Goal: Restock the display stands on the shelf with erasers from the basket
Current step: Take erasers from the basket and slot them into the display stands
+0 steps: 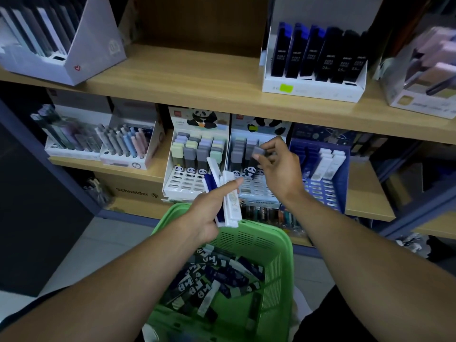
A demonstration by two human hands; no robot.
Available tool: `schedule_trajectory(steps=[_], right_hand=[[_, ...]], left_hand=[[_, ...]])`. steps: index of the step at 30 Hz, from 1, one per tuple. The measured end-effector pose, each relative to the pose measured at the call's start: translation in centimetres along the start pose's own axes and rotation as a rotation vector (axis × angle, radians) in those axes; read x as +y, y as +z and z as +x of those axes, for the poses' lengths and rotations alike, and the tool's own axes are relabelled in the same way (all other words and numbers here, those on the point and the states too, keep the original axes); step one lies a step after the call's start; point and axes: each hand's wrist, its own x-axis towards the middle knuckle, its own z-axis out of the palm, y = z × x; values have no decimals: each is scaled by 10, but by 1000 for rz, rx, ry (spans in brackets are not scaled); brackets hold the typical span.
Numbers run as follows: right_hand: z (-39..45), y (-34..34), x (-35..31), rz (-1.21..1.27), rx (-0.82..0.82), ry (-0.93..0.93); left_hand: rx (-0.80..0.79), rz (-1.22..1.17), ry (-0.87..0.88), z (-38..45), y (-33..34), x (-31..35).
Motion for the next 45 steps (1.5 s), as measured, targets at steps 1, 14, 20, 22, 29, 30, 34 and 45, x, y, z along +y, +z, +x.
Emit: schedule_trajectory(steps=[1,14,20,22,29,30,34,45], right_hand=[[0,0,0,1,-9,-9],[10,-8,3,20,-166,-74],[15,-4,9,-33,-118,-82],[15,-2,9,-47,-87,-85],[19,2,9,-167,-77,-65],[18,3,10,-184,-79,-52],[13,2,10,-243,-57,-61],[-13,9,-35,287,-468,291]], left_hand=[[-5,-7,-3,0,0,0],[-45,-37,7,-5,-10,4],[-34,-60,17,-5,-11,5],[-32,-47,29,-5,-10,4],[-11,32,53,-5,-5,0],[-8,32,55,-5,-4,0],[-8,25,63,-7,-4,1],[-131,153,18,-9,-5,0]])
